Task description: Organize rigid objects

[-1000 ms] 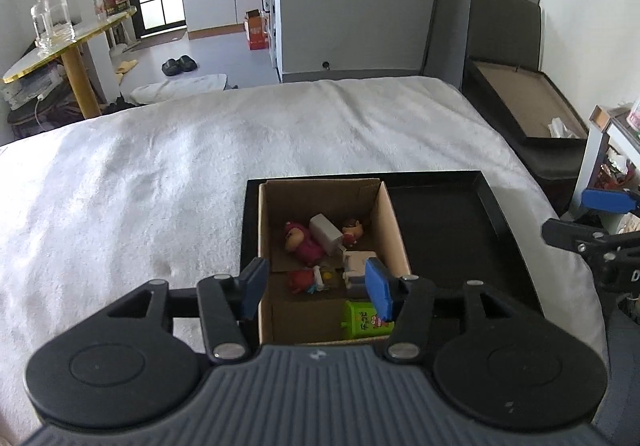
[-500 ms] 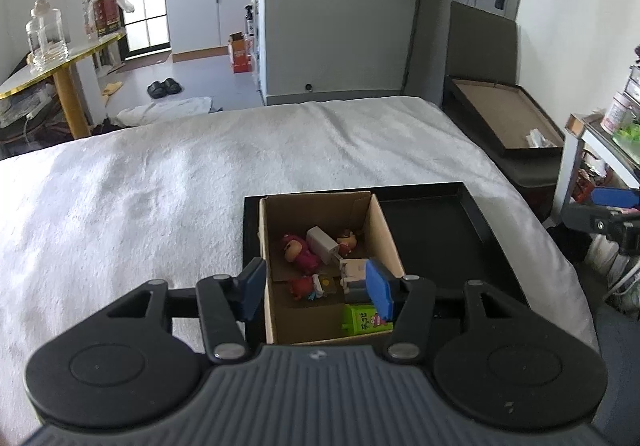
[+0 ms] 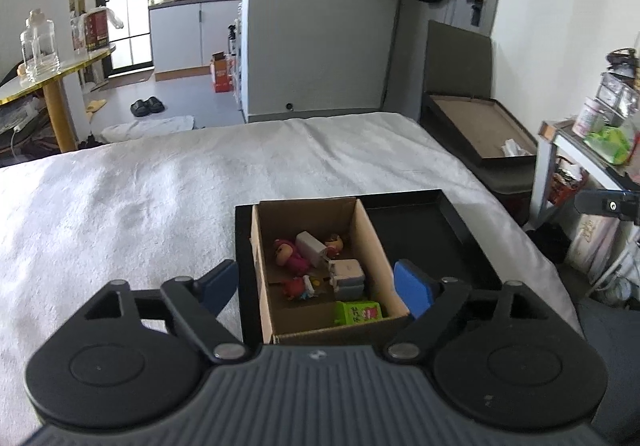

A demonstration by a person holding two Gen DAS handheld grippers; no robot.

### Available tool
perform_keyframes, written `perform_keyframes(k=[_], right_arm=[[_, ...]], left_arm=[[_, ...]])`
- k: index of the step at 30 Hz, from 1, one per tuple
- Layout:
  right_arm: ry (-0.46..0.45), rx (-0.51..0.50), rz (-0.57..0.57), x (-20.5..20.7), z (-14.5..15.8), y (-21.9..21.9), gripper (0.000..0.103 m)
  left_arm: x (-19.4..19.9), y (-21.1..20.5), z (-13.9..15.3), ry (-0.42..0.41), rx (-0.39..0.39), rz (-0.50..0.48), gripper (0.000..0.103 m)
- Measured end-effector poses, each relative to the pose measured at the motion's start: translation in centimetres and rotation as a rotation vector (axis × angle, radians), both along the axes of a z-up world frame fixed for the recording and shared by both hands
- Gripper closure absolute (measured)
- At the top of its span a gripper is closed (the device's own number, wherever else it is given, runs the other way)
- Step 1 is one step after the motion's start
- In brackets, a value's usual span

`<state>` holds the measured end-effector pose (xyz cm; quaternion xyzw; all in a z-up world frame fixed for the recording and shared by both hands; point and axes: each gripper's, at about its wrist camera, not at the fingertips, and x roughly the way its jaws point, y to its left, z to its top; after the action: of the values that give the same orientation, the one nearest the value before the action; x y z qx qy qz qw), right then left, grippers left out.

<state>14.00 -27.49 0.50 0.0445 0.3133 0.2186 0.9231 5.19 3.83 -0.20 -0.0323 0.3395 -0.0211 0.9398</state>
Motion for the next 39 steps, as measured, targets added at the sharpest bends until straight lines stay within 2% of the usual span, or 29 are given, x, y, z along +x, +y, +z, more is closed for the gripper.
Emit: perform_keyframes(k=[9,16,21,24,31,39], right_arm=[[-0.013,0.03,0.002,-2.7,1.7,-0.4,0.0],[0.012,0.05,-0.003,-4.3,2.0,-0.2,0.0],[0.029,0.073,0.008,-5.6,1.8,-0.4,0.0],[0.034,0.085,0.016,-6.2,1.8,-0.4,0.0],[0.075,0.069,0.05,-7.3,1.3,0.3,0.0],[0.075,0.059,0.099,-8.1,1.5,1.2,0.0]], left_arm=[[-3.4,0.2,1.6,-0.014,-0.014,0.01,0.017],[-5.0,-0.8,2.8,-0.03,-0.022,0.021,0.016],[-5.6,-1.5,3.4,-0.039,-0.016,0.028,0.016],[-6.0,-1.6,3.5,-0.036,-0.038,0.024,0.016],[-6.4,-2.0,3.2,-0.011,-0.051,0.028,0.016],[-6.2,-2.3,3.1,0.005,-0.069,0.019,0.015]])
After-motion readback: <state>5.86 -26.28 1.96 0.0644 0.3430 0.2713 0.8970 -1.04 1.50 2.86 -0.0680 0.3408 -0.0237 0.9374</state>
